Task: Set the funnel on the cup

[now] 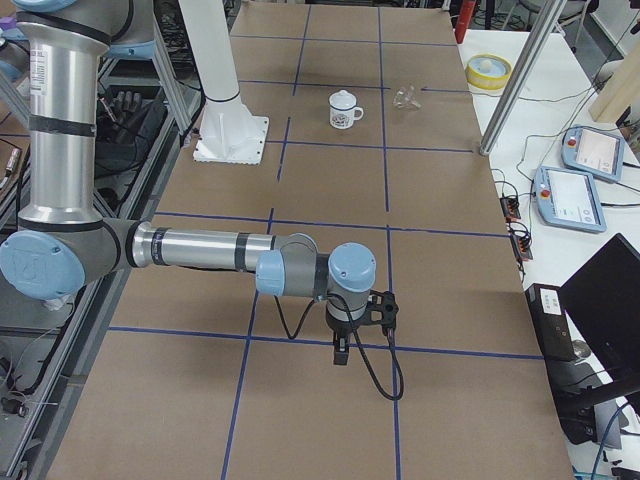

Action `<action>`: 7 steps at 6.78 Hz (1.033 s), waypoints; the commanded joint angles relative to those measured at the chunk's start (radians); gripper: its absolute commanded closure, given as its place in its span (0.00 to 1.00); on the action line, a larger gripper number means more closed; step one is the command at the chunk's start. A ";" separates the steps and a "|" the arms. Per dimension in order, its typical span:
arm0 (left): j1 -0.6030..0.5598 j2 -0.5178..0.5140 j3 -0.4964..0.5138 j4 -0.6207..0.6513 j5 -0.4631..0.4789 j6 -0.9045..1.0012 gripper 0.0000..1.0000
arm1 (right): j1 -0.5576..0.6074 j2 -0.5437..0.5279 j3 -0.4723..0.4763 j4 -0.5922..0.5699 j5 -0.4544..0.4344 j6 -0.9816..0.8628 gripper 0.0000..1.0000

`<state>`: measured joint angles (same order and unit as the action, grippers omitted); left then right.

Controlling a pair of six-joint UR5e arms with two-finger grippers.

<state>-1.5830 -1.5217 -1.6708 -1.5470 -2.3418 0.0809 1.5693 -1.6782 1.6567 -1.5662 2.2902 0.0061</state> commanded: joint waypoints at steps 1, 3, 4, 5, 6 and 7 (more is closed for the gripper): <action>0.000 -0.059 -0.007 0.018 0.004 -0.051 0.00 | 0.000 0.000 0.000 0.000 0.000 0.000 0.00; 0.005 -0.133 -0.154 0.092 0.134 -0.206 0.00 | 0.000 0.000 0.000 0.000 0.000 0.000 0.00; 0.027 -0.176 -0.231 0.137 0.134 -0.251 0.00 | 0.000 0.000 0.000 0.000 0.000 0.000 0.00; 0.120 -0.195 -0.300 0.142 0.139 -0.338 0.00 | 0.000 0.000 0.000 0.000 0.000 0.000 0.00; 0.188 -0.256 -0.317 0.142 0.137 -0.449 0.00 | 0.000 0.000 0.000 0.000 0.000 0.000 0.00; 0.269 -0.305 -0.337 0.142 0.139 -0.545 0.00 | 0.000 0.000 0.000 0.000 0.000 0.000 0.00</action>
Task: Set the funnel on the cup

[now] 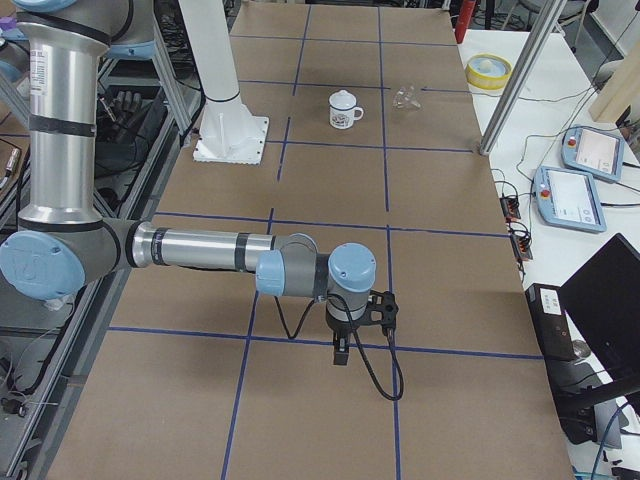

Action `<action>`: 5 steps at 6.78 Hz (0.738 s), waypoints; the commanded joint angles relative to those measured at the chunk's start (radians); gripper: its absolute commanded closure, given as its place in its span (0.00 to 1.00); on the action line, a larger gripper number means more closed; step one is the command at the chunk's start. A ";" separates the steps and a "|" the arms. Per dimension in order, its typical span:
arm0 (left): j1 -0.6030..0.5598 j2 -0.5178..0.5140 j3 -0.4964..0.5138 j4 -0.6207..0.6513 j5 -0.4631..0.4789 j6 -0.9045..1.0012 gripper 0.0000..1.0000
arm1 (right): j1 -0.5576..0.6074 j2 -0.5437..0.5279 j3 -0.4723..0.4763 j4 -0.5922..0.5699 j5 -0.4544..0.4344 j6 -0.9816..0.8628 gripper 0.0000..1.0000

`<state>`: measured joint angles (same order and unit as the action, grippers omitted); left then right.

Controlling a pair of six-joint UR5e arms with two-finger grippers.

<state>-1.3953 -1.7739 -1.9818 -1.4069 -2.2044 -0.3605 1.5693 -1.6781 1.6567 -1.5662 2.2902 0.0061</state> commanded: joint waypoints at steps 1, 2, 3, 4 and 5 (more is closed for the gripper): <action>0.158 -0.115 -0.026 0.012 0.003 -0.188 0.00 | 0.000 0.000 0.000 0.000 0.000 0.000 0.00; 0.248 -0.204 -0.019 0.069 0.006 -0.271 0.00 | 0.000 0.000 0.000 0.000 0.000 0.000 0.00; 0.356 -0.261 -0.012 0.101 0.052 -0.375 0.00 | 0.000 0.000 0.000 0.000 0.000 0.000 0.00; 0.421 -0.278 -0.015 0.100 0.066 -0.411 0.00 | 0.000 0.000 0.000 0.000 0.000 0.000 0.00; 0.435 -0.289 -0.018 0.098 0.060 -0.411 0.00 | 0.000 0.000 0.000 0.000 0.000 0.000 0.00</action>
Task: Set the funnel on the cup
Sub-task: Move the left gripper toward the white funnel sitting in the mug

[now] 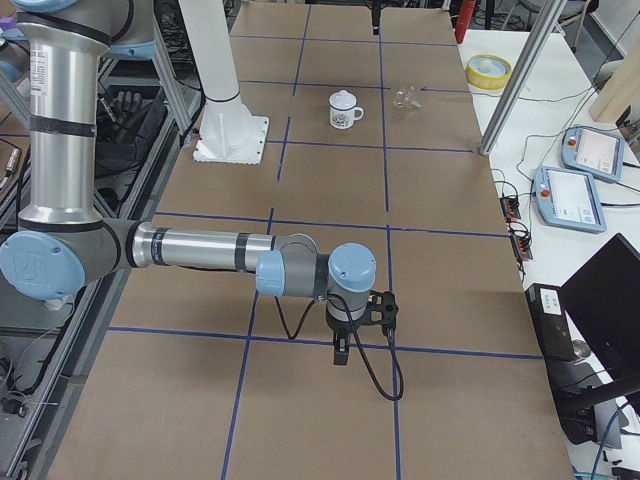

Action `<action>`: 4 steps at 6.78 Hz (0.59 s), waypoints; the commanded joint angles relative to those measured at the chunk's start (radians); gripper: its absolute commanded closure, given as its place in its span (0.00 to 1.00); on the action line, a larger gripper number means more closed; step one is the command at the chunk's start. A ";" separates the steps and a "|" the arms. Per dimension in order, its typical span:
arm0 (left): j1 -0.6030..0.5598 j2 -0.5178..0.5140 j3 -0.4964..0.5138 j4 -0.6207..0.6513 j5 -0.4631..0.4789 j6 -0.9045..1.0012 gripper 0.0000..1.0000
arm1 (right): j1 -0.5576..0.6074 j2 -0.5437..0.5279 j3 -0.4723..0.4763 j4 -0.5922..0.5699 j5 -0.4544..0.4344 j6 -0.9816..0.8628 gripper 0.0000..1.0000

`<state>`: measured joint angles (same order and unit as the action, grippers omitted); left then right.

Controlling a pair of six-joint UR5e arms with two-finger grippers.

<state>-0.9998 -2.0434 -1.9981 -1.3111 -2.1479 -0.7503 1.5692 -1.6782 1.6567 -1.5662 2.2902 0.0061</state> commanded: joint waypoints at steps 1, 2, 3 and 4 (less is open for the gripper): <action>0.108 -0.030 0.001 0.004 0.005 -0.021 0.00 | 0.000 0.000 0.000 0.000 0.000 0.000 0.00; 0.153 -0.055 0.007 0.004 0.006 -0.059 0.00 | 0.000 0.000 0.000 0.000 0.000 0.000 0.00; 0.199 -0.093 0.036 0.003 0.011 -0.152 0.00 | 0.000 0.000 0.000 0.000 0.000 0.000 0.00; 0.246 -0.172 0.136 0.001 0.014 -0.208 0.00 | 0.000 0.000 0.000 0.000 0.000 0.000 0.00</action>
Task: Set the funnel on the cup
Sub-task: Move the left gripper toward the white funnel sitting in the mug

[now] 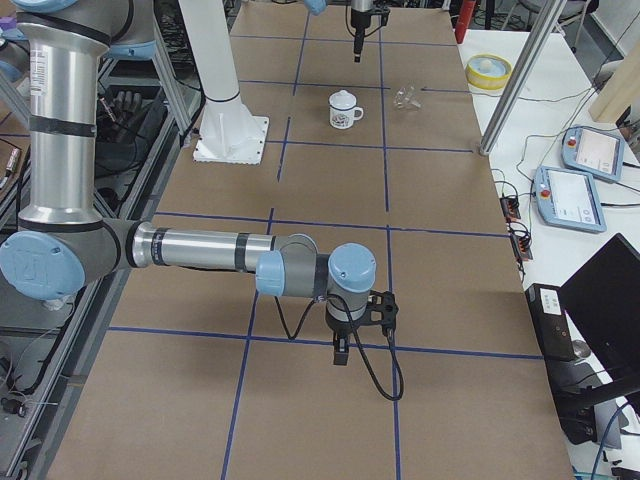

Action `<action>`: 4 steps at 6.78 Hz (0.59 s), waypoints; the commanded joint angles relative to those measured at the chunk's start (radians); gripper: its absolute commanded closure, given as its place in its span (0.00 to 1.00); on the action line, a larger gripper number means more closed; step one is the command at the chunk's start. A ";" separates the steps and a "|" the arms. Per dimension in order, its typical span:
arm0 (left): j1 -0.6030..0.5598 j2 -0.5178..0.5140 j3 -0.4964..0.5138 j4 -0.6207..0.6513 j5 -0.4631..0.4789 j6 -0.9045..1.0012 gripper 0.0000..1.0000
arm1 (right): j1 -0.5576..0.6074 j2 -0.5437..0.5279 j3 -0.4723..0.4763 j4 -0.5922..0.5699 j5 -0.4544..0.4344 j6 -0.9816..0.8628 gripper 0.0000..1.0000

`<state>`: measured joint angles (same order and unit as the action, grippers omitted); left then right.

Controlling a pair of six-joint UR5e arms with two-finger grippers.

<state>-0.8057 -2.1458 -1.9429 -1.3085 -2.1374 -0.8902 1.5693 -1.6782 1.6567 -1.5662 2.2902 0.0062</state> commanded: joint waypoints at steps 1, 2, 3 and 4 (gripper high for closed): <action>0.068 -0.074 0.084 -0.005 0.002 -0.079 0.00 | 0.000 0.000 0.000 0.000 0.000 0.000 0.00; 0.112 -0.074 0.085 -0.014 0.045 -0.160 0.00 | 0.000 0.000 0.000 0.000 0.000 0.000 0.00; 0.159 -0.071 0.082 -0.034 0.107 -0.208 0.00 | 0.000 0.000 0.000 0.000 0.000 0.000 0.00; 0.169 -0.069 0.088 -0.044 0.108 -0.211 0.00 | 0.000 0.000 0.000 0.000 0.000 0.000 0.00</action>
<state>-0.6615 -2.2162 -1.8591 -1.3387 -2.0511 -1.0774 1.5693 -1.6782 1.6567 -1.5662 2.2902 0.0061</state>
